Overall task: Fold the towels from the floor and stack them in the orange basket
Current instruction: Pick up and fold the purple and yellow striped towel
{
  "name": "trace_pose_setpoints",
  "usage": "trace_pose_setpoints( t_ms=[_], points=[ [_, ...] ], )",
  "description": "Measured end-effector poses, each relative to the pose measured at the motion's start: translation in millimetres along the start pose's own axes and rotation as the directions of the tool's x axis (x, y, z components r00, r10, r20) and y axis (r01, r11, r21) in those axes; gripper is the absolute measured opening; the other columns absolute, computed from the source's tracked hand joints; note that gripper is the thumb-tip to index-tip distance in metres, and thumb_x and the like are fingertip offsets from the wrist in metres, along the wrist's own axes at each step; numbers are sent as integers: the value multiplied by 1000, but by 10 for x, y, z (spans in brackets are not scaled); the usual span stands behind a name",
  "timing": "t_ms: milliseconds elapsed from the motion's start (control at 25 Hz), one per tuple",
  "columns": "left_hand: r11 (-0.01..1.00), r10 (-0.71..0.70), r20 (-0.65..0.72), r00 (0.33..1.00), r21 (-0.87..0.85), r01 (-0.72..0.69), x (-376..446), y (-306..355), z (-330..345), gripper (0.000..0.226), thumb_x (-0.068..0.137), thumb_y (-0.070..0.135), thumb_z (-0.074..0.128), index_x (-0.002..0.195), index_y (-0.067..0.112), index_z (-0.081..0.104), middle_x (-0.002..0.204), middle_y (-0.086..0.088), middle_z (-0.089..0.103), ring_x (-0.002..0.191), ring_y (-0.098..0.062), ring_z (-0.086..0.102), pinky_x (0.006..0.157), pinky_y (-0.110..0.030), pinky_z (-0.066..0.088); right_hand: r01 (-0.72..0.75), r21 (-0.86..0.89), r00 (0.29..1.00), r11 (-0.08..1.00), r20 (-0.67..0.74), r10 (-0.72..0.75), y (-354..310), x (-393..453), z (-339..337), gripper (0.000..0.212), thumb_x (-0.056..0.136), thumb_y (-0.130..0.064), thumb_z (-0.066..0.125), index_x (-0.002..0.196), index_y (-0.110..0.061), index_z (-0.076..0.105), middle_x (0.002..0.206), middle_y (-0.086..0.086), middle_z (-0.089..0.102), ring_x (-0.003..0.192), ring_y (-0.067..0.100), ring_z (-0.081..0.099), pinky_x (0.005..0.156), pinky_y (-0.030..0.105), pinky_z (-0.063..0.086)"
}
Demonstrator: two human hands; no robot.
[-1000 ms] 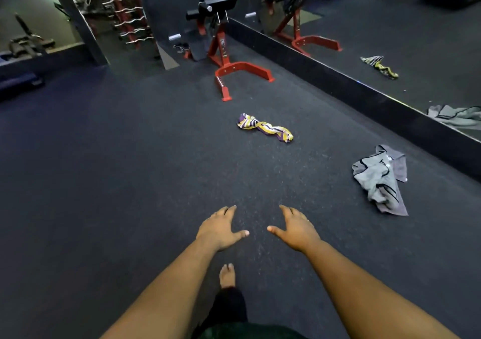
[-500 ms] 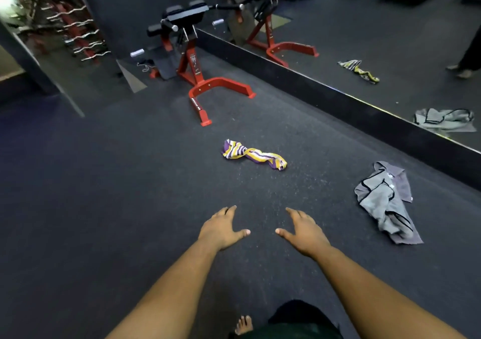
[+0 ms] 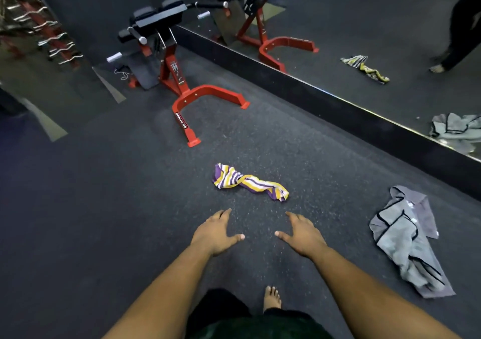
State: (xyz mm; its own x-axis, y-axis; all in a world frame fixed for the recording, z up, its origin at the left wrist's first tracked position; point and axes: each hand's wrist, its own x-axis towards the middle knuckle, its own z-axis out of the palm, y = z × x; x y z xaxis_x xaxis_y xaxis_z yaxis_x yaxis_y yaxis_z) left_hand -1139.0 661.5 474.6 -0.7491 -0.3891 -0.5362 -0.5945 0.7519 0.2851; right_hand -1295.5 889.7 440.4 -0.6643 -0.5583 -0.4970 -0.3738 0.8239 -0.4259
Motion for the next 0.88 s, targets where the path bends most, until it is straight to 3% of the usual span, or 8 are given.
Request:
trace_pose_setpoints(
  t_ms=[200, 520, 720, 880],
  points=[
    [998, 17, 57, 998, -57, -13, 1213, 74, -486, 100, 86, 72, 59, 162, 26, 14, 168, 0, 22, 152, -22, 27, 119, -41, 34, -29, 16, 999, 999, 23, 29, -105, 1177, -389, 89, 89, -69, 57, 158, -21, 27, 157, 6, 40, 143, 28, 38, 115, 44, 38],
    [999, 52, 302, 952, -1, -54, 3889, -103, -751, 99, 86, 74, 57, 162, 25, 17, 166, -6, 27, 149, -28, 33, 117, -43, 37, -301, 144, 951, 943, 113, 286, 142, 3448, -393, 84, 90, -66, 58, 155, -19, 32, 148, 10, 48, 137, 31, 43, 110, 44, 42],
    [999, 2, 436, 900, 45, -24, 5737, -218, -27, 101, 86, 72, 59, 162, 21, 16, 166, -6, 26, 149, -28, 33, 117, -43, 36, -435, 172, 892, 884, 215, 397, 849, 5085, 301, 76, 91, -59, 61, 152, -18, 40, 144, 11, 54, 135, 33, 48, 109, 43, 43],
    [1000, -17, 483, 876, 11, 13, 6923, -253, 1005, 103, 84, 76, 57, 162, 24, 15, 166, -7, 27, 149, -27, 32, 117, -46, 36, -470, 117, 868, 875, 244, 433, 1636, 6235, 1157, 55, 97, -53, 56, 137, -16, 50, 125, 13, 64, 119, 35, 60, 91, 42, 51]
  ],
)
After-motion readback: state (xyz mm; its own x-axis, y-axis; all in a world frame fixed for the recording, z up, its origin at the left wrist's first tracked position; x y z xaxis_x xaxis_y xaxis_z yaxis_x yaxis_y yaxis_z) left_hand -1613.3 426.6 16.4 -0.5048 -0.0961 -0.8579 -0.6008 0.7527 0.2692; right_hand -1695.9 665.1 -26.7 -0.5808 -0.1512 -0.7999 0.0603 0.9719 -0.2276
